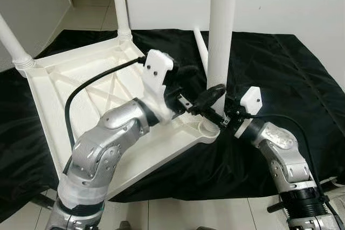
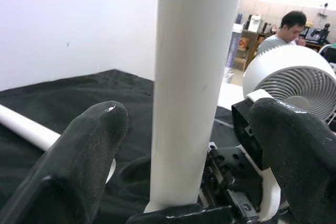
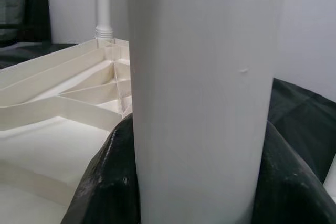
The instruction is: Building children table
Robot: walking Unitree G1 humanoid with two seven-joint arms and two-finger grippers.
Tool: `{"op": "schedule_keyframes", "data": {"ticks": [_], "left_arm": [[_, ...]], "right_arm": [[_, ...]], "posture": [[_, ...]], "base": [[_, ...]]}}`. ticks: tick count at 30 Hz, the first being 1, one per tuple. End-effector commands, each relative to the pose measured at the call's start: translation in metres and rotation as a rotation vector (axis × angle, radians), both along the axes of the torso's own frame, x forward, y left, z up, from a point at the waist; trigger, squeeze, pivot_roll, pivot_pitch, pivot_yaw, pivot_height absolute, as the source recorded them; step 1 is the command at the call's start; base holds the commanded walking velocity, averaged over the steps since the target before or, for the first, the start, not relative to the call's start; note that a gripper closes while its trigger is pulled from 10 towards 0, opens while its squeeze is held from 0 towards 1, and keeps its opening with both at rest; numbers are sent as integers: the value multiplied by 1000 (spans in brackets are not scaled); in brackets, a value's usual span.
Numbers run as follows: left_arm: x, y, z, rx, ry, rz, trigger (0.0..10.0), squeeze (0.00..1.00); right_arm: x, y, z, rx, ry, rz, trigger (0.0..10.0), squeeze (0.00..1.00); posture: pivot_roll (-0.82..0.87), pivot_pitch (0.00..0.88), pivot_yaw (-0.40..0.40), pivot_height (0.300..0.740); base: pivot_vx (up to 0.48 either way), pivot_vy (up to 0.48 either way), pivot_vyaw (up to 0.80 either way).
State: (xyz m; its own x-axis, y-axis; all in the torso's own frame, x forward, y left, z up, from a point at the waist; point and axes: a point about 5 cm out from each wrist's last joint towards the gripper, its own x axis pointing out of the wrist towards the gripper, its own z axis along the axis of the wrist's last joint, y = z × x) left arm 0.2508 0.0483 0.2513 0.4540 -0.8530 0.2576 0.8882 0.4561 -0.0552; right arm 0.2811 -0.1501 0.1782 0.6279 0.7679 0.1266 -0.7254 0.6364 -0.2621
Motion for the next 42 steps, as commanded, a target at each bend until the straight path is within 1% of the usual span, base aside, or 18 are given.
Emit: {"op": "schedule_keyframes", "data": {"ticks": [1,2,6,7,8,10,14,17,19,20,23,28,36,37,38,39,40,42], "left_arm": [[0,-1,8,-24,-14,-73,10000,0],[1,-2,17,-63,-25,-92,10000,0],[1,-2,22,-75,-33,-99,10000,0],[1,-2,25,-93,-34,-108,10000,0],[1,-2,25,-93,-34,-108,10000,0],[2,-1,30,-112,-35,-119,10000,0],[1,-1,32,-119,-36,-128,10000,0],[-1,-1,36,-156,-24,-171,10000,0],[-1,-1,36,-156,-24,-171,10000,0],[-1,-1,39,-185,-10,-187,0,0],[-3,1,42,-219,-2,-213,0,0],[-4,3,43,-219,-1,-225,0,0],[-3,5,43,-222,0,-207,0,0],[-1,6,44,-218,-6,-187,0,0],[4,6,45,-170,-26,-124,10000,0],[8,6,46,-134,-42,-78,10000,0],[12,5,46,-101,-44,-47,10000,0],[14,5,48,-83,-45,-28,10000,0]], "right_arm": [[-1,2,7,-23,-6,50,10000,0],[-3,3,7,-63,14,101,10000,0],[-5,3,7,-83,21,123,10000,0],[-6,3,6,-109,42,147,10000,0],[-6,3,6,-109,42,147,10000,0],[-9,3,1,-166,84,192,10000,0],[-11,3,0,-180,103,209,10000,0],[-13,5,2,-162,122,245,10000,0],[-13,5,2,-162,122,245,10000,0],[-14,6,4,-148,127,252,10000,0],[-13,8,5,-129,134,255,10000,0],[-12,8,6,-122,146,251,10000,0],[-8,6,5,-124,158,213,10000,0],[-6,6,5,-113,160,195,10000,0],[0,6,7,-90,154,154,10000,408],[4,6,8,-74,149,126,10000,408],[8,6,10,-56,148,97,10000,1000],[11,5,12,-40,144,71,10000,1000]], "posture": [[-28,0,0,740],[-28,0,1,740],[-28,0,1,740],[-34,0,8,740],[-34,0,8,740],[-37,0,10,740],[-37,0,11,740],[-36,0,12,740],[-36,0,12,740],[-36,0,12,740],[-34,0,12,740],[-34,0,12,740],[-33,0,9,740],[-32,0,7,740],[-29,0,3,740],[-29,0,3,740],[-28,0,0,740],[-28,0,0,740]], "base": [[0,0,0],[0,0,0],[0,0,0],[0,0,0],[0,0,0],[0,0,0],[0,0,0],[0,0,0],[0,0,0],[0,0,0],[0,0,0],[0,0,0],[0,0,0],[0,0,0],[0,0,0],[0,0,0],[0,0,0],[0,0,0]]}}
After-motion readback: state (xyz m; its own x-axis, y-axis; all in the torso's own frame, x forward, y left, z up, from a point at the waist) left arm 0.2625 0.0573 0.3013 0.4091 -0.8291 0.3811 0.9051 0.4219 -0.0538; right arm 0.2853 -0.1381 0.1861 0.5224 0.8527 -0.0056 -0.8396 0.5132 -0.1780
